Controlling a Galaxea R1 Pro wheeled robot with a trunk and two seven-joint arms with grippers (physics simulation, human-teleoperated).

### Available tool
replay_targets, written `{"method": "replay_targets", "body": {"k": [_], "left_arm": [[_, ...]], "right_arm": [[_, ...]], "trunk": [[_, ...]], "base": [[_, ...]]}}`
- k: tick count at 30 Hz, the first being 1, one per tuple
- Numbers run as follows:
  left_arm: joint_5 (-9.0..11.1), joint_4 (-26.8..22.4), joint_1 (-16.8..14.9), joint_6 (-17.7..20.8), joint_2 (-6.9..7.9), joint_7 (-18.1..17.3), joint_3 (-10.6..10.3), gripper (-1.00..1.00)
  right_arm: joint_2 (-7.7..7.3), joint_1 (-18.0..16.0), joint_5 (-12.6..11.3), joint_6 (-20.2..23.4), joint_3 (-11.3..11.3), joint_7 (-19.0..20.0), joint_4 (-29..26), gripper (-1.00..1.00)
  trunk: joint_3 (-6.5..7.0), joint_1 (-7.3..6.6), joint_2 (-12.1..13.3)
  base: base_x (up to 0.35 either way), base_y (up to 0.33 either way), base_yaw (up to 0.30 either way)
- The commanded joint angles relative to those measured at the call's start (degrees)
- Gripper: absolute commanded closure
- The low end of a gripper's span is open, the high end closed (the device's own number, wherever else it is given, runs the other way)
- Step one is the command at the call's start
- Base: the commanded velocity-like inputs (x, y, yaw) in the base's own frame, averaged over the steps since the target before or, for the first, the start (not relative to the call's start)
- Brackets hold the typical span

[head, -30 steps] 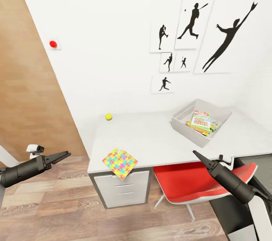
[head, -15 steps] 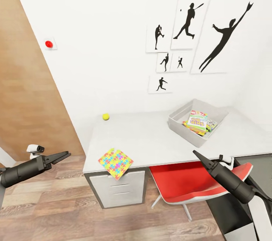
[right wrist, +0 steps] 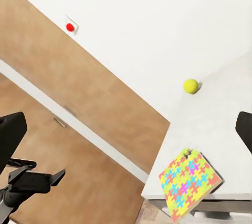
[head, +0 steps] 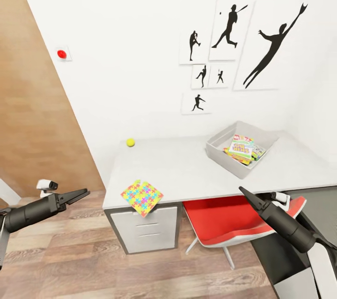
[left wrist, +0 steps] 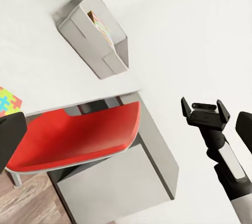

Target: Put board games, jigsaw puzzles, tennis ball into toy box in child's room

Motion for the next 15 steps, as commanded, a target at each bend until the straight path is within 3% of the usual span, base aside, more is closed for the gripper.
{"method": "replay_targets", "body": {"k": [1, 4, 11, 15], "left_arm": [[-0.10, 0.01, -0.04, 0.61, -0.06, -0.27, 0.00, -1.00], [-0.17, 0.05, -0.04, 0.65, -0.52, -0.15, -0.16, -1.00], [-0.19, 0.15, -0.04, 0.93, -3.12, 6.18, -0.36, -1.00], [-0.14, 0.22, -0.04, 1.14, -4.10, 9.52, -0.40, -1.00]], "right_arm": [[-0.01, -0.04, -0.25, 0.38, -0.03, 0.04, 0.00, -1.00], [-0.01, -0.06, -0.25, 0.40, -0.03, 0.04, 0.00, -1.00], [-0.19, -0.09, -0.25, 0.50, -0.16, -0.19, -0.14, -1.00], [-0.38, -0.05, -0.32, 1.08, -1.73, 0.47, -0.74, -1.00]], "trunk": [[-0.11, 0.03, -0.11], [-0.11, 0.03, -0.11], [-0.11, 0.03, -0.11], [-0.65, 0.69, -1.32]], "base": [[-0.021, -0.011, 0.000], [-0.012, -0.006, 0.000], [-0.003, -0.002, 0.000], [0.000, 0.000, 0.000]]}}
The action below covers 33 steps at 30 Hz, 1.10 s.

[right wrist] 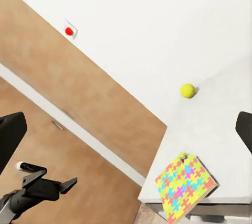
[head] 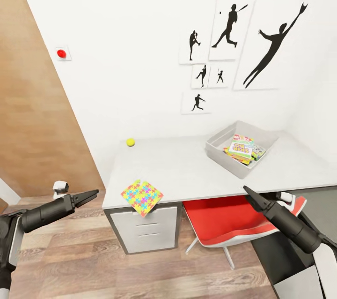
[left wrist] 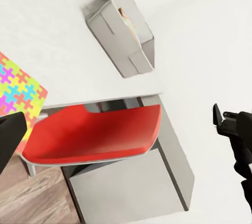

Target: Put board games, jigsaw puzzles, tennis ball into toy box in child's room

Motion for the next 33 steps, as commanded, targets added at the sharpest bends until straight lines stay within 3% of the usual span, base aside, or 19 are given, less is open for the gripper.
{"method": "replay_targets", "body": {"k": [1, 6, 8, 10, 14, 25, 30, 33], "left_arm": [[0.08, 0.04, -0.05, 0.63, -0.12, 0.34, 0.01, -1.00], [0.13, 0.23, -0.05, 0.54, -0.36, 1.28, 0.01, -1.00], [0.15, 0.34, -0.05, 0.51, -0.52, 1.89, 0.00, -1.00], [0.15, 0.79, -0.05, 0.47, -0.87, 2.48, 0.00, -1.00], [0.10, 2.04, -0.08, 0.37, -1.47, 3.92, 0.00, -1.00], [0.16, 3.39, -0.29, 0.40, -1.93, 6.73, 0.00, -1.00], [0.16, 3.44, -0.31, 0.33, -2.32, 7.32, 0.00, -1.00], [0.16, 3.45, -0.31, 0.32, -2.43, 7.90, 0.00, -1.00]], "right_arm": [[-0.03, -0.04, -0.24, 0.87, -0.94, 0.65, -0.15, -1.00], [-0.15, -0.03, -0.25, 8.56, -4.20, 2.04, -0.43, -1.00], [-0.45, -0.03, -0.25, 13.47, -7.32, 2.37, -0.58, -1.00], [-0.92, -0.03, -0.25, 15.88, -9.77, 2.48, -0.63, -1.00], [-1.52, -0.03, -0.38, 18.12, -12.59, 2.60, -0.66, -1.00], [-2.26, -0.03, -0.89, 19.46, -14.25, 3.24, -0.68, -1.00], [-4.66, 0.03, -5.88, 19.46, -14.59, 7.62, -0.68, -1.00], [-5.47, 0.11, -7.45, 19.46, -14.69, 8.55, -0.68, -1.00]], "trunk": [[-0.29, 0.25, -0.53], [-1.19, 1.35, -2.53], [-1.55, 1.79, -3.34], [-1.91, 2.23, -4.14], [-2.63, 3.11, -5.74], [-4.60, 5.53, -10.15], [-5.50, 6.62, -12.16], [-6.04, 7.28, -13.36]], "base": [[0.000, 0.000, 0.000], [0.000, 0.000, 0.000], [0.000, 0.000, 0.000], [0.000, 0.000, 0.000], [0.000, 0.000, 0.000], [0.000, 0.000, 0.000], [0.000, 0.000, 0.000], [0.000, 0.000, 0.000]]}}
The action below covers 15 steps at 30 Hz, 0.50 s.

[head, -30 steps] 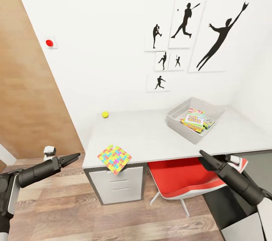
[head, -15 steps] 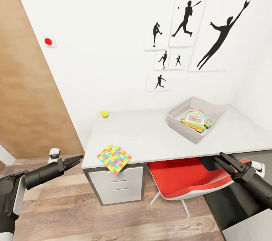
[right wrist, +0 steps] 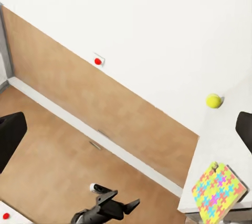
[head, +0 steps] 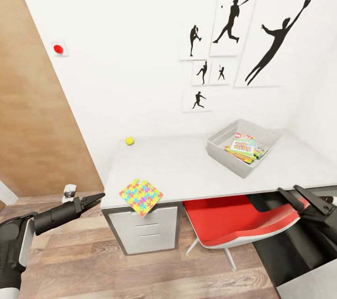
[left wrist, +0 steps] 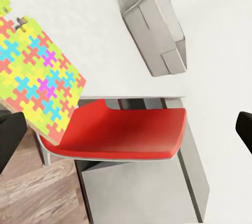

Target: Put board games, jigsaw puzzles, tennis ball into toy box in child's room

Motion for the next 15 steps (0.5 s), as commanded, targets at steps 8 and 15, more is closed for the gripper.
{"method": "replay_targets", "body": {"k": [8, 15], "left_arm": [[0.11, 1.17, -0.17, 0.46, -0.77, 1.66, 0.03, -1.00], [0.13, 1.59, -0.27, 0.59, -1.07, 1.89, -0.51, -1.00]], "right_arm": [[-0.55, 0.07, -0.96, 0.22, -0.13, 0.81, 0.02, -1.00], [-0.58, 0.08, -0.72, 0.22, -0.13, 0.82, 0.14, -1.00]], "trunk": [[-1.52, 1.78, -3.29], [-2.78, 3.31, -6.10]], "base": [[0.000, 0.000, 0.000], [0.000, 0.000, 0.000]]}}
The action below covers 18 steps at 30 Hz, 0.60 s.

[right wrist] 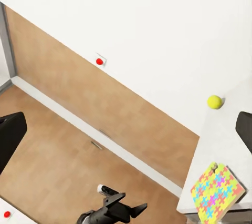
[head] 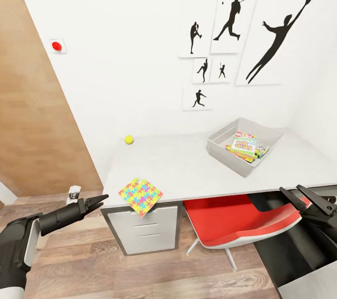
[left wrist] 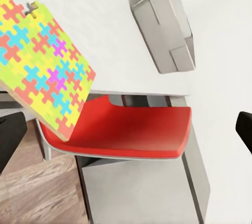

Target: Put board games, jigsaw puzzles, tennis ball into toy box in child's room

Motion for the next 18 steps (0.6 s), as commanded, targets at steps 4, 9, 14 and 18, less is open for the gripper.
{"method": "replay_targets", "body": {"k": [4, 9, 14, 18], "left_arm": [[0.23, 0.23, -0.06, 0.73, 0.00, -0.10, -1.90, -1.00], [0.27, 2.20, -0.20, 0.76, 0.02, -0.11, -2.94, -1.00], [0.34, 4.32, -0.24, 0.79, 0.20, -0.12, -3.19, -1.00], [0.35, 4.85, -0.27, 0.85, 0.30, -0.12, -3.15, -1.00]], "right_arm": [[0.02, -0.05, 0.23, 0.23, -0.04, 0.15, 0.07, -1.00], [0.00, -0.05, 0.26, 0.23, -0.04, 0.14, 0.15, -1.00], [-0.01, -0.05, 0.26, 0.23, -0.04, 0.14, 0.25, -1.00], [-0.01, -0.05, 0.26, 0.23, -0.04, 0.14, 0.28, -1.00]], "trunk": [[-0.79, 0.89, -1.68], [-1.69, 1.99, -3.68], [-2.59, 3.09, -5.69], [-3.31, 3.97, -7.29]], "base": [[0.000, 0.000, 0.000], [0.000, 0.000, 0.000], [0.000, 0.000, 0.000], [0.000, 0.000, 0.000]]}}
